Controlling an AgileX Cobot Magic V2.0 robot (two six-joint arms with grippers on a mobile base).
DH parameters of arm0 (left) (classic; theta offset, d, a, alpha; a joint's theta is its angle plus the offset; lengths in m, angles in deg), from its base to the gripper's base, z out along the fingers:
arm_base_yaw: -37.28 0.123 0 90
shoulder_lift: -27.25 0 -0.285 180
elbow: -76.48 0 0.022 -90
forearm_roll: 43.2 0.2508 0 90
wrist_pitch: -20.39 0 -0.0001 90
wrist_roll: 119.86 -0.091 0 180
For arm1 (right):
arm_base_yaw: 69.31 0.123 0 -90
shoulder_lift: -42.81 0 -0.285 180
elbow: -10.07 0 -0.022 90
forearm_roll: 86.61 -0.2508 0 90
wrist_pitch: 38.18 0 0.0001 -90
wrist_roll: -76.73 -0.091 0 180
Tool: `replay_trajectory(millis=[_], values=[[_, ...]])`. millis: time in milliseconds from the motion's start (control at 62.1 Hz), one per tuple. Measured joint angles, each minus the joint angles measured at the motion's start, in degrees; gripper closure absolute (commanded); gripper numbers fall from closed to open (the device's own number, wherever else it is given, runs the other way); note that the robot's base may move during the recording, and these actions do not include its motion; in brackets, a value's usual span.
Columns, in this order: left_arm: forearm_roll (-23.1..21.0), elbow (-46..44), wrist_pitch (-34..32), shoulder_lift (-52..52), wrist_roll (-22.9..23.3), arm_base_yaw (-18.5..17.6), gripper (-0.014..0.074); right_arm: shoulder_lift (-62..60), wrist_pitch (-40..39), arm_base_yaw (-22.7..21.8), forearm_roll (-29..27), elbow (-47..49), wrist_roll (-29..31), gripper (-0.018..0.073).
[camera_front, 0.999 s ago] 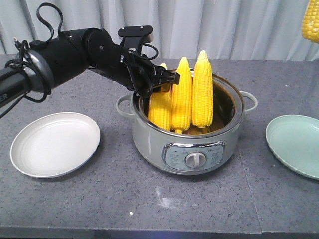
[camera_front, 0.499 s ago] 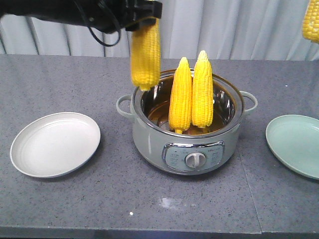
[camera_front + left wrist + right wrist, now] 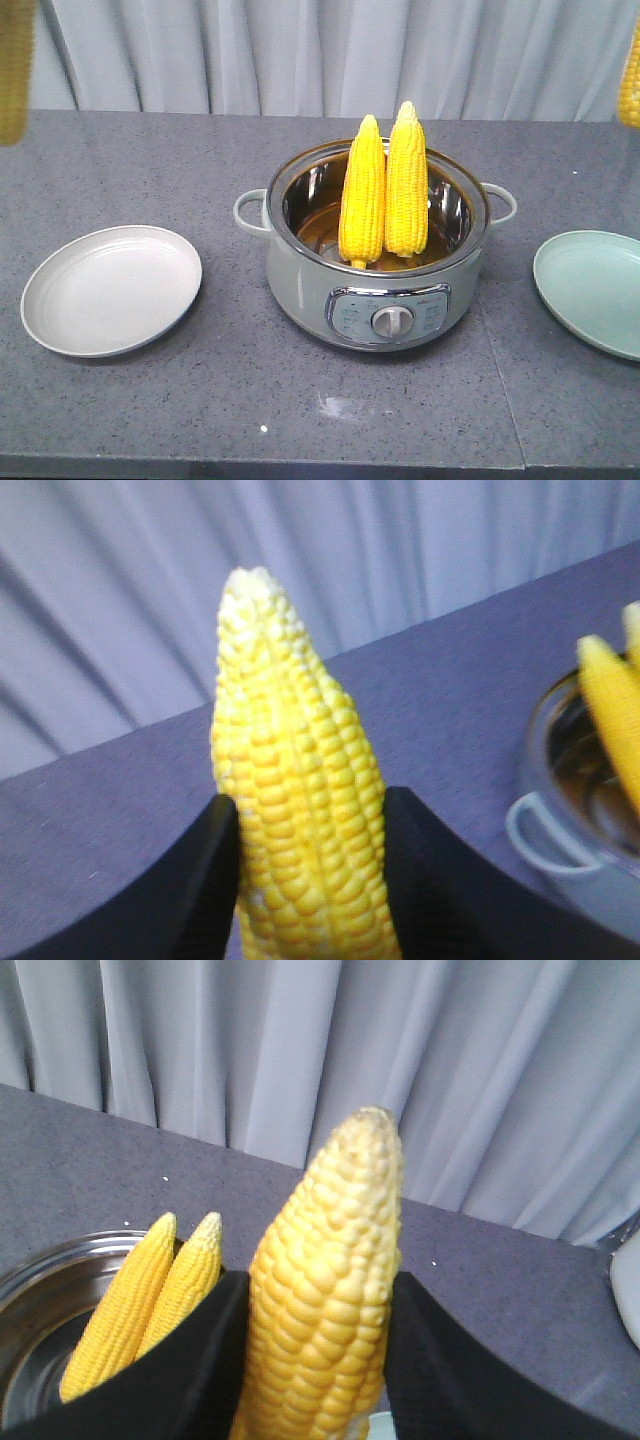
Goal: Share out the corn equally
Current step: 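Carry the left cob over the white plate, right cob over green plate, then lower both cobs onto the plates and open both grippers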
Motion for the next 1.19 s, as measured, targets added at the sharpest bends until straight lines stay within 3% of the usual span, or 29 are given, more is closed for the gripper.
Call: replay_trajectory(millis=[145,322,435,516,693,822,967,1192], values=[[7.79,1.50,3.74,0.18,1.23,0.00,0.0603,2.07,3.47,0.00,5.33,0.07,-2.14,0.0564],[9.71,7.73,2.16,-1.09,3.15,0.62,0.0603,7.91,6.47,-0.38,9.81,0.07,-3.19,0.0564],[9.65,11.89,0.07,-2.42,3.81,2.60,0.0603,11.24,6.47,-4.35,9.29,0.07,-3.82,0.0564],[9.65,14.31,-0.67,-3.23,4.01,4.48,0.0603,12.71,6.47,-9.57,6.19,0.00,-3.82,0.0564],[8.64,17.77,-4.37,-4.63,5.62,8.60,0.0603,14.97,6.43,-22.62,-8.03,-0.25,0.00,0.0564],[5.80,18.19,-7.10,-6.58,6.19,11.51,0.0603,16.54,6.20,-29.23,-14.42,-4.17,3.81,0.0564],[1.73,18.19,-9.54,-9.49,6.25,14.28,0.0603,18.97,5.58,-33.39,-20.86,-13.27,7.79,0.0564],[-5.70,18.29,-10.84,-15.44,5.20,17.35,0.0603,24.16,1.93,-33.85,-27.29,-23.36,13.70,0.0564]])
